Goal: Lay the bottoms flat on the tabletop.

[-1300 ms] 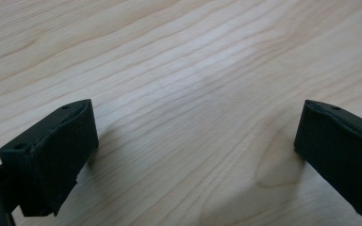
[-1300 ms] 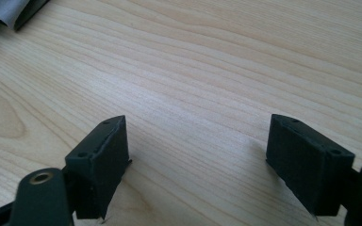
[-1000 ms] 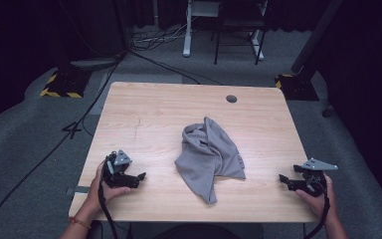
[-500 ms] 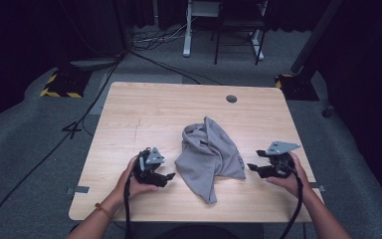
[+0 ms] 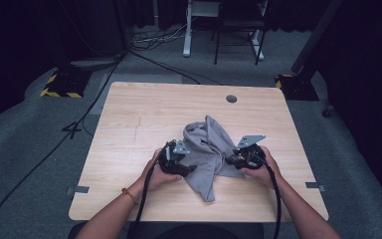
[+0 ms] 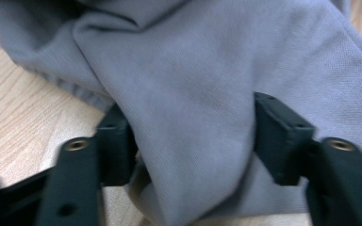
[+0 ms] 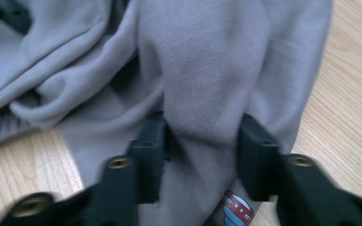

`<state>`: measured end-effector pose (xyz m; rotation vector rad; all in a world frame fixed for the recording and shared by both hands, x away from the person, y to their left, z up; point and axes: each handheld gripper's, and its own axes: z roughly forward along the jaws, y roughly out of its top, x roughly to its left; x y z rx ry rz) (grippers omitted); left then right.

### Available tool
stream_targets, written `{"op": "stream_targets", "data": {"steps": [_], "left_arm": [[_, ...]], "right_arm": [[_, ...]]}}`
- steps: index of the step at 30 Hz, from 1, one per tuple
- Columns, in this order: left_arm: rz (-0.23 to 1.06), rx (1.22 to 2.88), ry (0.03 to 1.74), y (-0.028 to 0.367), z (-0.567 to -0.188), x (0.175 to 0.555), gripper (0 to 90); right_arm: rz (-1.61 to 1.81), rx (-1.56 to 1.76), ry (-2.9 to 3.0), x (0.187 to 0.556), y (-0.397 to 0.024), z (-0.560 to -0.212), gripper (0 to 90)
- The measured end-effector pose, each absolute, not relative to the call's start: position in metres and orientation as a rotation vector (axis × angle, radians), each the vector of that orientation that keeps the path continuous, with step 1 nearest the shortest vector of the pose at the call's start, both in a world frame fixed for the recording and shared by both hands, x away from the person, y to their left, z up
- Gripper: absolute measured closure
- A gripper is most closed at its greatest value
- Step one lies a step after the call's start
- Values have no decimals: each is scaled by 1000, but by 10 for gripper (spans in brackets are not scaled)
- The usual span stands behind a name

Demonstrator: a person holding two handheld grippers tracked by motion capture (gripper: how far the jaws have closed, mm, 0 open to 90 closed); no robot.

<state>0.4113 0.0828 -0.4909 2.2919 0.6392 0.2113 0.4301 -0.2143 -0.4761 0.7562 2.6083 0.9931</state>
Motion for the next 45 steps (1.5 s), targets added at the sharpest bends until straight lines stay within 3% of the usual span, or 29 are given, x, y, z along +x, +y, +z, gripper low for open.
{"op": "stream_targets", "data": {"steps": [1,5,11,20,25,27,36,45], "left_arm": [[245,2301,602,85,-488,410,615],[346,2288,600,93,-478,409,779],[373,2229,618,110,-461,417,800],[487,2135,774,154,-421,451,802],[500,2128,758,159,-413,448,796],[507,2165,724,159,-418,437,793],[449,2286,684,188,-445,398,757],[386,2348,741,219,-479,370,716]], "right_arm": [[1004,737,2590,428,-214,-474,781],[1044,732,2524,425,-218,-466,854],[1091,769,2346,423,-228,-439,873],[1124,885,2109,443,-261,-396,874],[1249,830,2083,442,-266,-379,873],[1367,707,2138,426,-259,-372,872],[1305,325,2560,358,-218,-411,869],[1086,332,2826,342,-204,-469,841]]}}
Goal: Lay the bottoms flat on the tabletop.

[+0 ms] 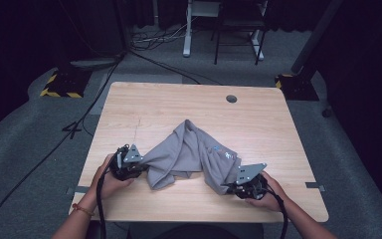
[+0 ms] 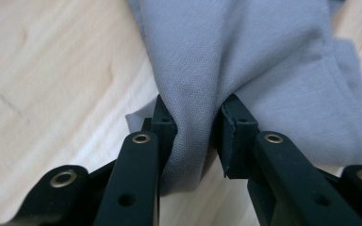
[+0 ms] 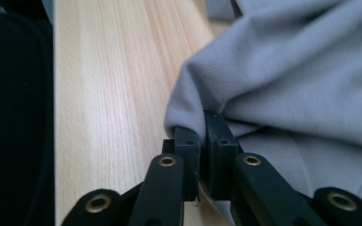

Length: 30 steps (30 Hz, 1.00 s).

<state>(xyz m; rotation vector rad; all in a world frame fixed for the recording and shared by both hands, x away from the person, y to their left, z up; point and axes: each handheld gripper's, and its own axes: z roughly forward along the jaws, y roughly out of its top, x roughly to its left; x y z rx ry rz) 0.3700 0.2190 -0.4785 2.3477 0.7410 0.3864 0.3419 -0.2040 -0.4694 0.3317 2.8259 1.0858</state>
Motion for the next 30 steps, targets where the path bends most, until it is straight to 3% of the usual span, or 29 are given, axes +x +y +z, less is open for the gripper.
{"op": "stream_targets", "data": {"steps": [2,3,4,6,10,15,20,26,28,30], "left_arm": [[386,2356,750,221,-480,370,712],[378,2356,762,224,-481,369,677],[375,2330,794,229,-480,369,649],[386,2291,833,232,-478,370,530],[410,2220,882,233,-471,370,313],[430,2074,866,237,-443,373,278],[405,2071,828,218,-434,387,264],[355,2154,790,178,-441,410,243],[290,2180,782,157,-448,422,244],[302,2219,795,144,-452,427,248]], "right_arm": [[1083,345,2837,343,-205,-472,827],[1060,398,2836,345,-208,-476,714],[1049,414,2840,346,-210,-477,706],[1071,441,2813,347,-216,-475,598],[1148,493,2728,350,-225,-461,541],[1242,606,2515,365,-239,-426,466],[1221,640,2454,389,-231,-414,435],[1127,698,2484,424,-206,-422,416],[1033,739,2553,446,-190,-437,382],[962,766,2586,458,-182,-447,380]]}}
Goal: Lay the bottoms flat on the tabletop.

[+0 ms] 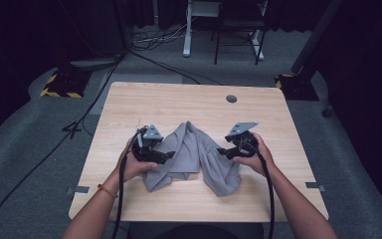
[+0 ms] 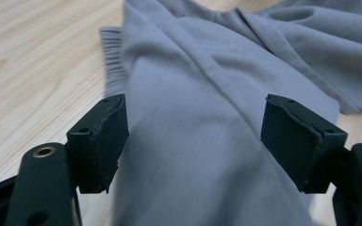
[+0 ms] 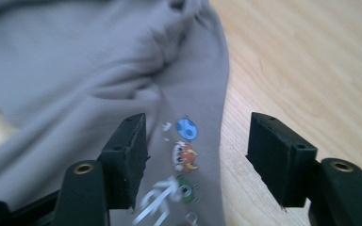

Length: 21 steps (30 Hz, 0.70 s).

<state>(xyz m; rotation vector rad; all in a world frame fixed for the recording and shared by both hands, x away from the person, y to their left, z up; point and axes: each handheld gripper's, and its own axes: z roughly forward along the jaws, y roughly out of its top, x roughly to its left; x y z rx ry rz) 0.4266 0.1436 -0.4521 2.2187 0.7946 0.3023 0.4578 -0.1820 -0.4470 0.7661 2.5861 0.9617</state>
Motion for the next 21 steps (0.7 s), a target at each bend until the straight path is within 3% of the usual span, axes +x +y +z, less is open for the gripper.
{"op": "stream_targets", "data": {"steps": [5,7,9,10,13,14,15,16,17,21], "left_arm": [[290,2266,813,127,-461,434,320],[304,2299,820,124,-464,434,443],[298,2312,813,123,-466,434,481],[290,2338,813,121,-470,435,594],[272,2355,794,121,-472,436,719],[278,2351,794,120,-473,436,719],[272,2353,787,119,-473,438,779],[272,2353,787,119,-473,438,793],[279,2351,782,119,-473,439,806],[306,2325,776,118,-468,447,822]], "right_arm": [[944,786,2654,473,-172,-465,359],[907,801,2672,474,-167,-470,342],[890,801,2682,475,-165,-471,343],[901,798,2685,475,-164,-472,388],[900,777,2723,475,-162,-474,570],[900,777,2723,475,-162,-474,570],[922,754,2746,474,-161,-473,739],[922,754,2746,474,-161,-473,739],[911,732,2741,473,-159,-473,870],[865,733,2679,473,-159,-471,900]]}}
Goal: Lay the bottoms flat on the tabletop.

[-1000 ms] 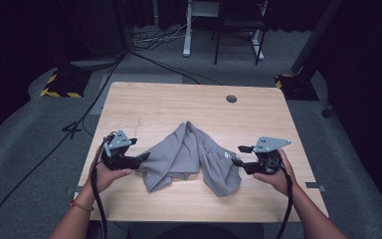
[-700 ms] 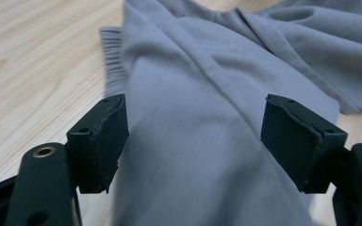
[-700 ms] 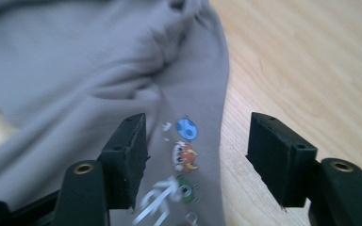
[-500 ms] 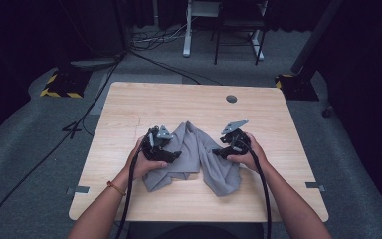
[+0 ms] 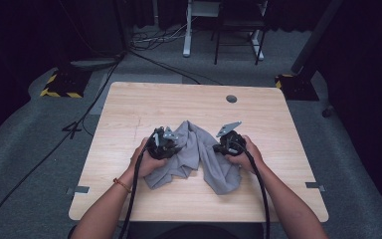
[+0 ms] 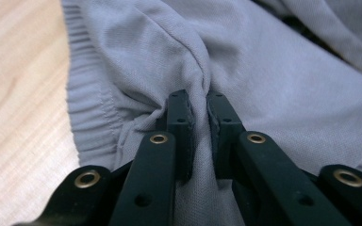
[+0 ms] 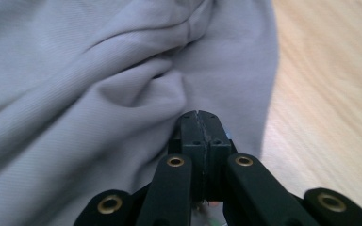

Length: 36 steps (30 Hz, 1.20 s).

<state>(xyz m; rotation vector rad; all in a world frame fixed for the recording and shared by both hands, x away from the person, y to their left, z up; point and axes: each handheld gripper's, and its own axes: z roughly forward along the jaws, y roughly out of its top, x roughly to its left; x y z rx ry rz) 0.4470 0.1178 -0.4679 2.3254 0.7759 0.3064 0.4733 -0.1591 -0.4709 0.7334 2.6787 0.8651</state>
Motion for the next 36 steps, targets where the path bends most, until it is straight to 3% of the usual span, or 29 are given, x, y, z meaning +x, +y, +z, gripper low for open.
{"op": "stream_targets", "data": {"steps": [7,12,13,15,19,22,23,25,26,27,36], "left_arm": [[357,2235,729,115,-440,451,823],[361,2242,672,116,-434,438,819],[361,2242,672,116,-434,438,819],[359,2253,641,119,-437,428,819],[343,2260,613,123,-440,417,820],[332,2277,600,126,-445,409,822],[324,2301,606,127,-449,407,824],[331,2309,607,127,-451,407,824],[330,2311,618,127,-452,409,824],[333,2307,632,128,-453,413,824],[445,2221,697,114,-415,456,825]], "right_arm": [[1034,816,2541,474,-177,-448,897],[1149,772,2556,459,-177,-435,605],[1149,772,2556,459,-177,-435,605],[1183,708,2634,443,-172,-438,461],[1065,638,2707,426,-161,-452,375],[969,664,2720,427,-158,-463,406],[915,706,2721,432,-157,-472,589],[923,684,2692,434,-158,-472,770],[923,684,2692,434,-158,-472,770],[933,687,2677,435,-159,-470,831],[1010,809,2396,465,-175,-426,859]]}}
